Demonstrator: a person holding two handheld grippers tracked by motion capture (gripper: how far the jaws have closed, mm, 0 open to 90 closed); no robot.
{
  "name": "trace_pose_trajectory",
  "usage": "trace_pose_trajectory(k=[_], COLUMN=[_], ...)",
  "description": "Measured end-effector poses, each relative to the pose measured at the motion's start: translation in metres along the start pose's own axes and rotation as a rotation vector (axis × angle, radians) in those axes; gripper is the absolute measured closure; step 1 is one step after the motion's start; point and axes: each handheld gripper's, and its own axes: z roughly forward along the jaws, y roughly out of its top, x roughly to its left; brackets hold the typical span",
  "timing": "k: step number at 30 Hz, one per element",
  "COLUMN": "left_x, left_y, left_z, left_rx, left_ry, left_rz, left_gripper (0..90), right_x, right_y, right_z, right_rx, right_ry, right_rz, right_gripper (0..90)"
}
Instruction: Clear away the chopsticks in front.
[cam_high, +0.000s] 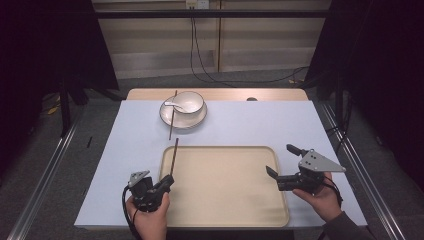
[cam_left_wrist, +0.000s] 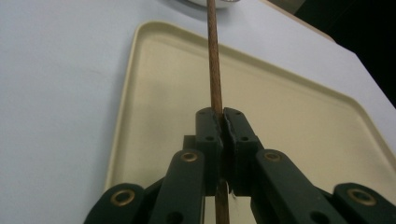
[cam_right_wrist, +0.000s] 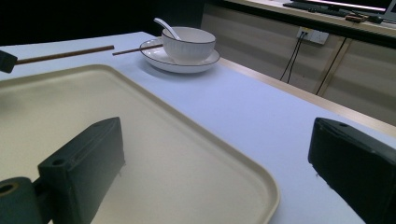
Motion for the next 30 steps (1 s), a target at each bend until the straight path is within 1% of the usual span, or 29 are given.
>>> trace_pose_trajectory(k=[2,3,6,8,9,11,12,13,14,15,16,17,18,19,20,21,24,25,27,28,30], left_x=[-0.001,-0.001,-0.001,-0.001,0.000,0.001,0.002,0.002,0.002,0.003,0.004,0.005,0.005,0.006,0.006,0.007,0.007,0.006,0.007,0.006,0.007], left_y=[-0.002,-0.004,-0.008,-0.010,-0.011,-0.012,-0.013,-0.013,-0.013,-0.013,-0.012,-0.011,-0.011,-0.010,-0.009,-0.009,-0.008,-0.008,-0.009,-0.009,-0.009], left_z=[0.000,0.000,0.001,0.002,0.002,0.004,0.005,0.006,0.008,0.009,0.010,0.011,0.012,0.012,0.013,0.014,0.017,0.018,0.020,0.021,0.022], left_rx=[0.011,0.011,0.026,0.033,0.036,0.043,0.052,0.053,0.056,0.061,0.062,0.066,0.070,0.069,0.067,0.069,0.071,0.070,0.080,0.079,0.085], left_ry=[0.004,0.003,0.010,0.009,0.010,0.013,0.024,0.036,0.031,0.028,0.043,0.035,0.039,0.054,0.067,0.064,0.084,0.094,0.095,0.091,0.097], left_rz=[0.008,0.003,0.008,-0.002,0.004,-0.004,0.005,0.003,-0.006,-0.004,-0.009,-0.019,-0.022,-0.010,-0.009,-0.009,0.010,-0.003,0.014,0.001,0.004], left_gripper=[85.5,85.5,85.4,85.4,85.5,85.4,85.4,85.4,85.4,85.4,85.4,85.4,85.4,85.3,85.3,85.3,85.3,85.3,85.1,85.0,84.9], right_x=[0.000,0.000,0.000,0.000,0.000,0.000,0.001,0.001,0.001,0.001,0.000,0.000,0.001,0.000,0.000,0.000,0.000,0.000,0.000,0.000,0.000], right_y=[0.000,0.000,0.000,0.000,0.000,0.000,0.000,0.000,0.000,0.000,0.000,0.000,0.000,0.000,0.000,0.000,0.000,0.000,0.000,0.000,0.000], right_z=[0.000,0.000,0.000,0.000,0.000,0.000,0.001,0.000,0.000,0.000,0.000,0.000,0.000,0.000,0.000,0.000,0.000,0.000,0.000,0.000,0.000], right_rx=[0.000,0.000,0.001,-0.002,-0.001,0.002,0.001,0.003,0.003,0.001,-0.002,-0.001,-0.001,-0.002,-0.001,-0.001,-0.001,0.000,-0.002,-0.001,0.001], right_ry=[0.000,0.000,-0.001,-0.002,-0.002,-0.003,-0.004,-0.007,-0.007,-0.006,-0.005,-0.005,-0.009,-0.008,-0.006,-0.006,-0.008,-0.009,-0.006,-0.007,-0.008], right_rz=[0.000,0.000,-0.001,0.000,0.002,-0.005,-0.004,-0.008,-0.008,-0.011,-0.014,-0.013,-0.007,-0.006,-0.005,-0.006,-0.008,-0.008,-0.017,-0.009,-0.007], right_gripper=[3.3,3.3,3.4,3.3,3.4,3.4,3.4,3.4,3.4,3.4,3.4,3.4,3.4,3.4,3.4,3.4,3.4,3.4,3.4,3.4,3.4])
